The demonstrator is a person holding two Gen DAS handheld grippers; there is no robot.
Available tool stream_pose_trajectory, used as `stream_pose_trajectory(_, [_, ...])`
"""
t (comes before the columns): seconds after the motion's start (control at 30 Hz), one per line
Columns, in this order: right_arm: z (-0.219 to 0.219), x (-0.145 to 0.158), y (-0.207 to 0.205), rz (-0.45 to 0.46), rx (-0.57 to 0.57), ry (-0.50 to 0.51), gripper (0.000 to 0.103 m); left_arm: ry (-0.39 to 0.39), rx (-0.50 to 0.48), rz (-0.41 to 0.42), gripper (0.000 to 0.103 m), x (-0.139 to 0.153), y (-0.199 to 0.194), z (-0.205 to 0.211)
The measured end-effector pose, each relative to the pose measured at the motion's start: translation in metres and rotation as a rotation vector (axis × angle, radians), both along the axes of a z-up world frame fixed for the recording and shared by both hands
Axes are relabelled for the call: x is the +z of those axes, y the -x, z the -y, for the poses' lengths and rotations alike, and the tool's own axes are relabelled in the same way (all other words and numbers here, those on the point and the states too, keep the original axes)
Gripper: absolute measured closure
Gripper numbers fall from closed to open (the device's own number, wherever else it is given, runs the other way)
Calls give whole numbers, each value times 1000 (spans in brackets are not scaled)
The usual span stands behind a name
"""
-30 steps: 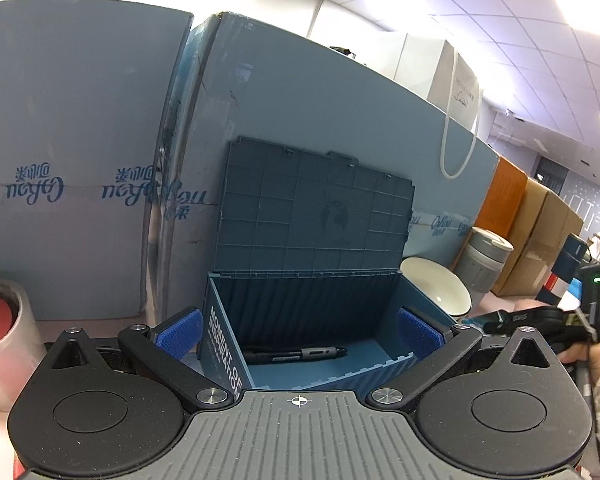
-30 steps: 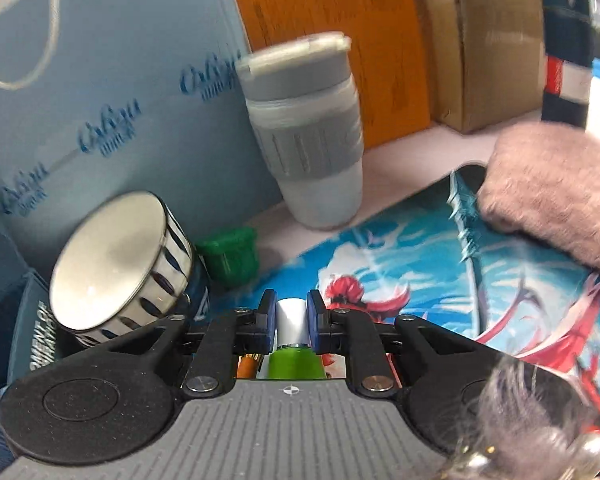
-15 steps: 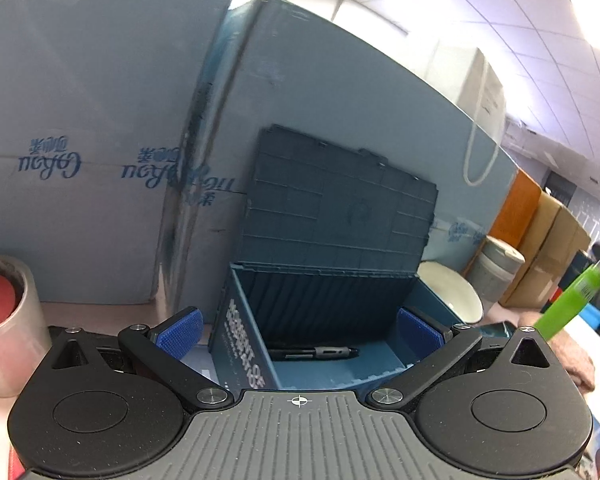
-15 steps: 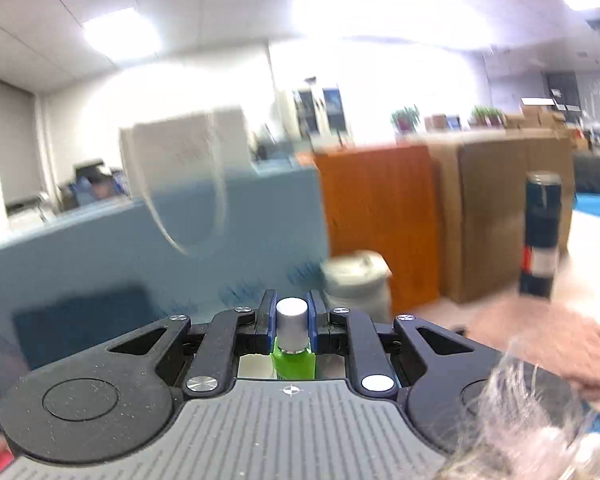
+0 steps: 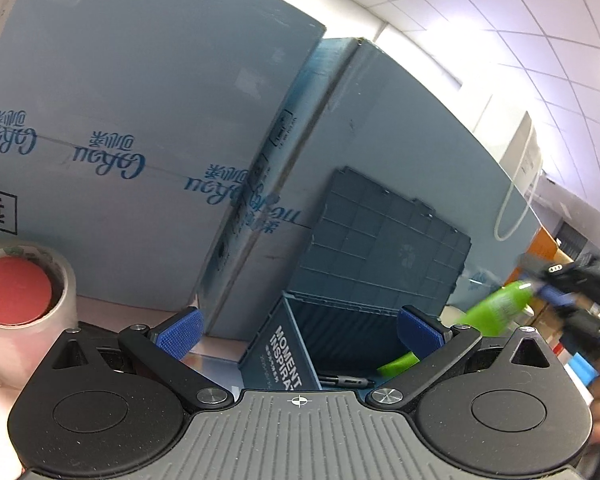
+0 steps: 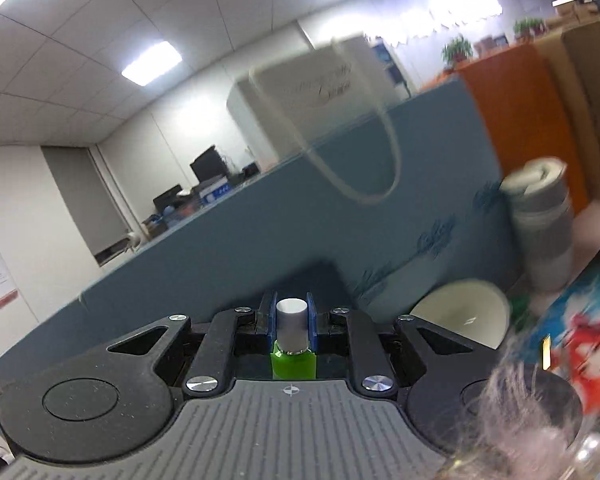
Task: Organize rigid objects
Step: 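Lower the green tube into the blue box and open the right gripper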
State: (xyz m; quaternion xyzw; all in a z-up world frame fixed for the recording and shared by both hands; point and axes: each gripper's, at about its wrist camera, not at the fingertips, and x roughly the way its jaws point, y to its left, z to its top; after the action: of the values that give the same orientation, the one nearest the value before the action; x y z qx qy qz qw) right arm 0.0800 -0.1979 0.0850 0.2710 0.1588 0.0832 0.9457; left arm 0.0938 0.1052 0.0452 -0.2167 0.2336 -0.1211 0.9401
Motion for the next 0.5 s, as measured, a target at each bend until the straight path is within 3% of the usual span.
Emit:
stream_pose_trajectory(0.2, [-29,-44,-23,-162,81,-97,89,22,18,-2,0,-1,-1,-8])
stream_pose_trajectory(0.5, [-33,-55,-15,-189,59,-21,86,9,13,-12,0,-4,-3,-4])
